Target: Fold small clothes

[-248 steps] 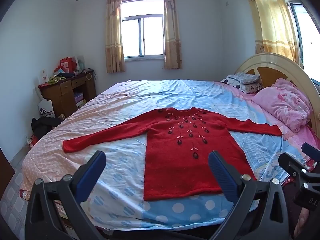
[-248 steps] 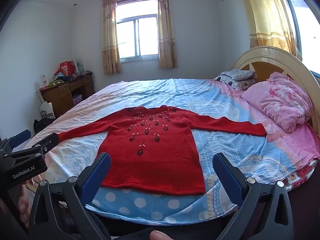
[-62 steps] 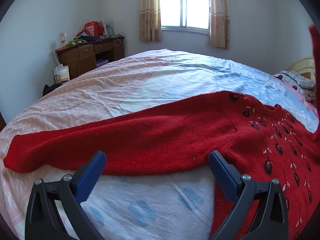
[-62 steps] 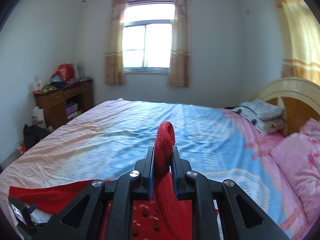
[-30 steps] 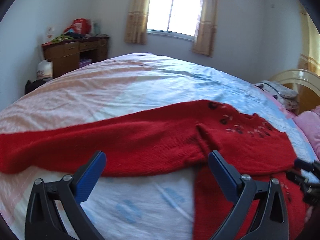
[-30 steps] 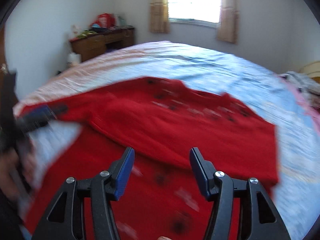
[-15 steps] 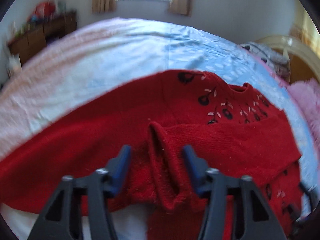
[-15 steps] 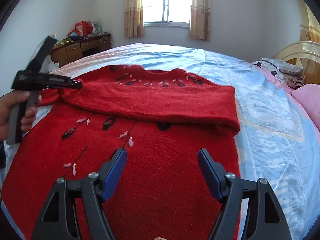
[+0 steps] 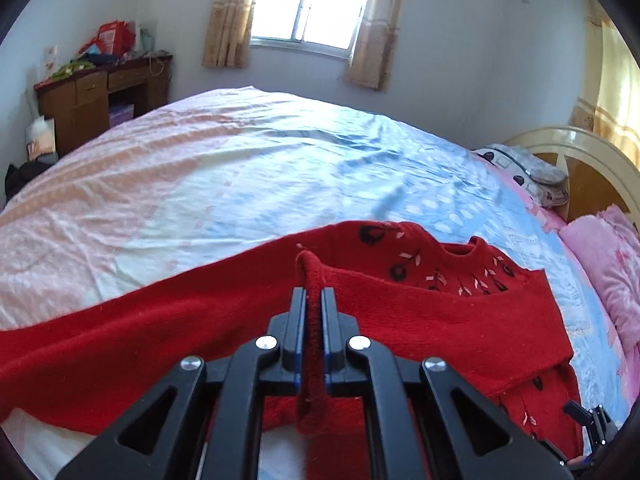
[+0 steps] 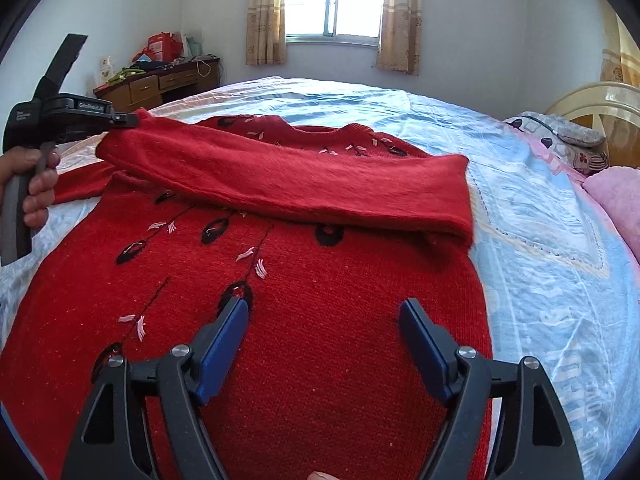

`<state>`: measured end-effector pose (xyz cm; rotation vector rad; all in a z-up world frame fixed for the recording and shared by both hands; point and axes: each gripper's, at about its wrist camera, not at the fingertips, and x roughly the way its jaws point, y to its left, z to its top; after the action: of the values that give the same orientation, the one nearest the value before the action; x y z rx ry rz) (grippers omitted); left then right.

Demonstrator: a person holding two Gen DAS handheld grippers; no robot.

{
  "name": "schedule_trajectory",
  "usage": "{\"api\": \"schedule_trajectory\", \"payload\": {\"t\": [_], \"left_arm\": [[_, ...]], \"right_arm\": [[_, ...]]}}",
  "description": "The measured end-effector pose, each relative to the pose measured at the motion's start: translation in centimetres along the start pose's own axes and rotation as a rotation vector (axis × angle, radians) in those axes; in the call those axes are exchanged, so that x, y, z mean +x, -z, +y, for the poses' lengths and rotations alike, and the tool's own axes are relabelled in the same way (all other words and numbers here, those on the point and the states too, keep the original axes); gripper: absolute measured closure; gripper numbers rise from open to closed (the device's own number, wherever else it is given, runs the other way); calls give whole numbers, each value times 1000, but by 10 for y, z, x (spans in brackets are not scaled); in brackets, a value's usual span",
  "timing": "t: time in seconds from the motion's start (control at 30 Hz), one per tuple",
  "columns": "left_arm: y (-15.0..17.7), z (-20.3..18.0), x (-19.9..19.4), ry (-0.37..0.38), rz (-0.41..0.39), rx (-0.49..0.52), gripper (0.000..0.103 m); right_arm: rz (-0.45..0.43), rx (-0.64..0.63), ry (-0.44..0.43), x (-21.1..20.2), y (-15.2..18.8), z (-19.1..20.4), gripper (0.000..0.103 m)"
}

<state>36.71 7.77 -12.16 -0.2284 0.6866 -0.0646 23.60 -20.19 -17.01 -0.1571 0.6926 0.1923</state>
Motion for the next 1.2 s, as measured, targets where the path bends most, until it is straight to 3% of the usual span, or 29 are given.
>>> {"api": "schedule_trajectory", "payload": {"t": [0.2, 0.33, 0.37, 0.43, 0.53, 0.67, 0.73, 0.8, 0.87, 0.97, 1.1, 1.2], "left_arm": [[29, 11, 17, -3, 87, -37, 96], [35, 11, 21, -39, 108, -43, 89], [34, 11, 21, -40, 109, -45, 86], [34, 12, 17, -65, 101, -35, 63], [36, 11, 10, -96, 70, -18, 49], [40, 12, 2, -111, 60, 2, 44], [43, 15, -3, -111, 57, -2, 36], [46, 20, -12, -108, 53, -1, 34], [49, 25, -23, -109, 41, 12, 31], [55, 37, -41, -155, 14, 30, 20], [62, 67, -63, -223, -6, 9, 19], [66, 91, -75, -277, -16, -25, 15]], "right_arm": [[10, 28, -16, 2, 0, -5, 21], [14, 18, -10, -2, -6, -4, 20], [-3, 15, -22, -6, -13, -4, 20], [-66, -15, -32, -16, -30, -3, 20], [-116, -60, 10, -16, -62, -4, 20], [-18, 26, -3, 25, -85, -30, 20], [73, 71, 38, 51, -80, -46, 20], [178, 122, 56, 70, -66, -63, 20], [163, 207, 14, 65, -59, -80, 20], [136, 233, 90, 45, -63, -84, 20], [38, 185, 57, 24, -81, -59, 20], [24, 91, 2, 30, -92, -27, 20]]}}
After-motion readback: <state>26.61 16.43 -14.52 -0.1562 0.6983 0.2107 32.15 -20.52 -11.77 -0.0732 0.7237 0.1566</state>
